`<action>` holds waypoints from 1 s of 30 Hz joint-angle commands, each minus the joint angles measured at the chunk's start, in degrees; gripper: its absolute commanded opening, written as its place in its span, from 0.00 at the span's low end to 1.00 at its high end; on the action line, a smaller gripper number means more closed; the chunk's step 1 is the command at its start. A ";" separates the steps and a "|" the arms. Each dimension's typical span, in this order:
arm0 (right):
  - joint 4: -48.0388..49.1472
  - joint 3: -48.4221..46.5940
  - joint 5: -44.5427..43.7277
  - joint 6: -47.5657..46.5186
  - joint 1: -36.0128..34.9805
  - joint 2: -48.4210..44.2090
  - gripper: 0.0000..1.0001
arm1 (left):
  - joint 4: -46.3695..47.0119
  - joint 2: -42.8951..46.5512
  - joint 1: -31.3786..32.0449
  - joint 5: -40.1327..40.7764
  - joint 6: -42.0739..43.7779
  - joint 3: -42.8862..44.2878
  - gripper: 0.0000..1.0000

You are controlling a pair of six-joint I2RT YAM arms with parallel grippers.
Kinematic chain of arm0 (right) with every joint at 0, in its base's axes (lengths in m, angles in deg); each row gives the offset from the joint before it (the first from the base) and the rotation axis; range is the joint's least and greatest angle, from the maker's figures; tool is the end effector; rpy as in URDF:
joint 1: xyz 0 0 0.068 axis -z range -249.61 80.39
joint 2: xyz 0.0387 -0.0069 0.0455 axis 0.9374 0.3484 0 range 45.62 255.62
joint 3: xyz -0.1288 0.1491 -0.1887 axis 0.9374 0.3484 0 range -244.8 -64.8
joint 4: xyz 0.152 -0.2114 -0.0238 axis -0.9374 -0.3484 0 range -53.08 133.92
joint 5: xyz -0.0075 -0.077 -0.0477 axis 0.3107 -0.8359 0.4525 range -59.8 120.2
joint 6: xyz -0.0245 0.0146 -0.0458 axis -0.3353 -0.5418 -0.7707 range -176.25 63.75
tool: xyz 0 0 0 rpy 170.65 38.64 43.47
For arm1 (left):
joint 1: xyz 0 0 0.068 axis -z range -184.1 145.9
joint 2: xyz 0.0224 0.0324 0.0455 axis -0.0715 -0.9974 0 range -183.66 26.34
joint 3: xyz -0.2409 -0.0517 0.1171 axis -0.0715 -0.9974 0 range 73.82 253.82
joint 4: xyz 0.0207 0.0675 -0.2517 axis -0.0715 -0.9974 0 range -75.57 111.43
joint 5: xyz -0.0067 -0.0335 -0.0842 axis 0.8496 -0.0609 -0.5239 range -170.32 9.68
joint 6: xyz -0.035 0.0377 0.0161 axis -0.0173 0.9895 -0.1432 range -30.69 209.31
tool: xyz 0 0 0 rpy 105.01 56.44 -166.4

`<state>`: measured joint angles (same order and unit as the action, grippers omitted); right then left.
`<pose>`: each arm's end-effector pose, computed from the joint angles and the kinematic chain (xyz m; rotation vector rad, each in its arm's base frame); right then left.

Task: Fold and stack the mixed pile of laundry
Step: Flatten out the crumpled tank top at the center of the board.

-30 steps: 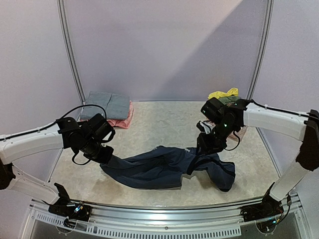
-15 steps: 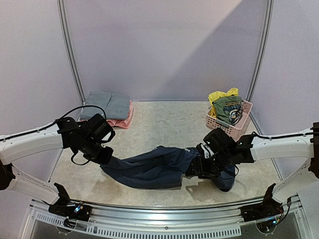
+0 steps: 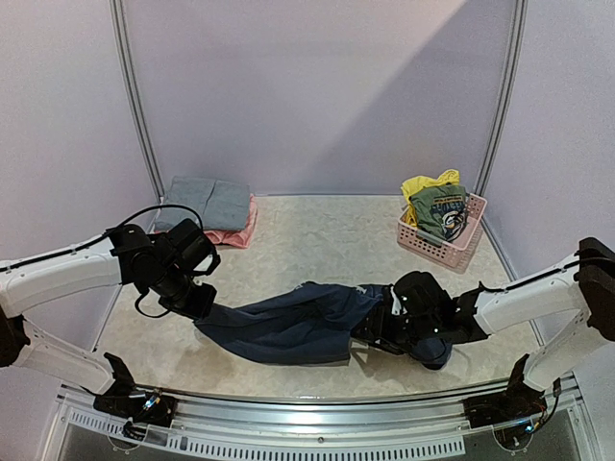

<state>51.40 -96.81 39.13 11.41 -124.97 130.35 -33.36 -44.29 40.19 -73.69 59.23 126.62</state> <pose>0.1481 0.2242 0.1402 0.2027 2.6909 1.0765 0.1580 -0.1483 0.2403 0.3249 2.8091 -0.1306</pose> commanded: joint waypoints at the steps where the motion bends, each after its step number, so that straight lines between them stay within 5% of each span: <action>1: 8.46 2.20 -4.22 3.88 -1.06 2.00 0.57 | -0.77 -0.56 -1.05 -0.81 0.65 1.41 0.00; 11: 8.82 2.52 -7.98 5.10 -1.36 1.58 0.42 | -1.25 0.17 -1.13 -0.66 0.96 1.11 0.00; 19: 5.47 0.90 -8.32 4.37 -1.40 0.29 0.15 | -1.05 0.65 -1.22 -0.61 1.32 0.64 0.00; 24: -3.31 -2.61 -9.55 3.16 -1.41 -1.94 0.01 | -1.16 1.22 -1.31 -0.19 1.36 1.01 0.00; 30: -23.34 -12.20 -13.83 -0.46 -1.38 -7.69 0.00 | -3.28 3.29 -1.96 1.49 1.87 2.31 0.00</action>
<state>43.05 -102.89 29.36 14.12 -126.15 127.22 -34.27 -43.18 39.62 -73.58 60.17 127.10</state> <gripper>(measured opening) 0.033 0.008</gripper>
